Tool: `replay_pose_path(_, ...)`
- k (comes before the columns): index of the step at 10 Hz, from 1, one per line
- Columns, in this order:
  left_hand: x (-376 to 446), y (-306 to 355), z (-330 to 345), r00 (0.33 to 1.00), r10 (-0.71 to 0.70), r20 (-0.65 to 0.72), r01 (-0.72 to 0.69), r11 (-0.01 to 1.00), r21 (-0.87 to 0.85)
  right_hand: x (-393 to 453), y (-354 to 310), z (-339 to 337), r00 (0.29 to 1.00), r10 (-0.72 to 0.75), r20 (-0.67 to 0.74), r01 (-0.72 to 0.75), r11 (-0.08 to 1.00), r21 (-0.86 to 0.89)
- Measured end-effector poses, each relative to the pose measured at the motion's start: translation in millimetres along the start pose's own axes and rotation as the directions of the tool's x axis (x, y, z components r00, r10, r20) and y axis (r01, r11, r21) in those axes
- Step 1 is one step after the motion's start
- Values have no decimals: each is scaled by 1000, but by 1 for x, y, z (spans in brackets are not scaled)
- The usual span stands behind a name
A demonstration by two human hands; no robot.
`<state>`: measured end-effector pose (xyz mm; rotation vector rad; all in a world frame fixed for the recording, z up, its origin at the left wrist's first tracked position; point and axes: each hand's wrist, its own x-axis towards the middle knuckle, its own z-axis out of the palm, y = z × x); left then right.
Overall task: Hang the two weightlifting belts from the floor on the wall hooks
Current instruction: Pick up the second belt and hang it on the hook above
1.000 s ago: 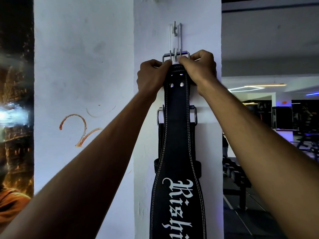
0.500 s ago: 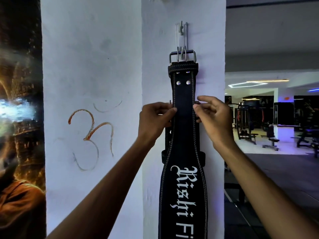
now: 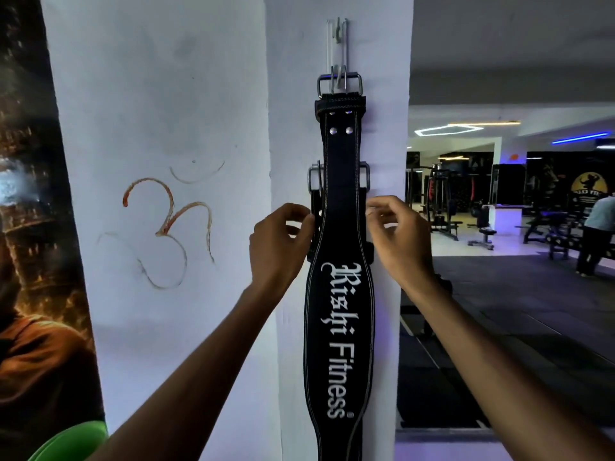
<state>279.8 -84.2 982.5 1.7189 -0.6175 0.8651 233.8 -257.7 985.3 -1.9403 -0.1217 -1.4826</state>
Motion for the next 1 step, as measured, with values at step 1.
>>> replay_pose_path(1,-23,16,-23,994,88,-61,-86,995,44,-18,-20,-22,995,-96,1,96,994,-59)
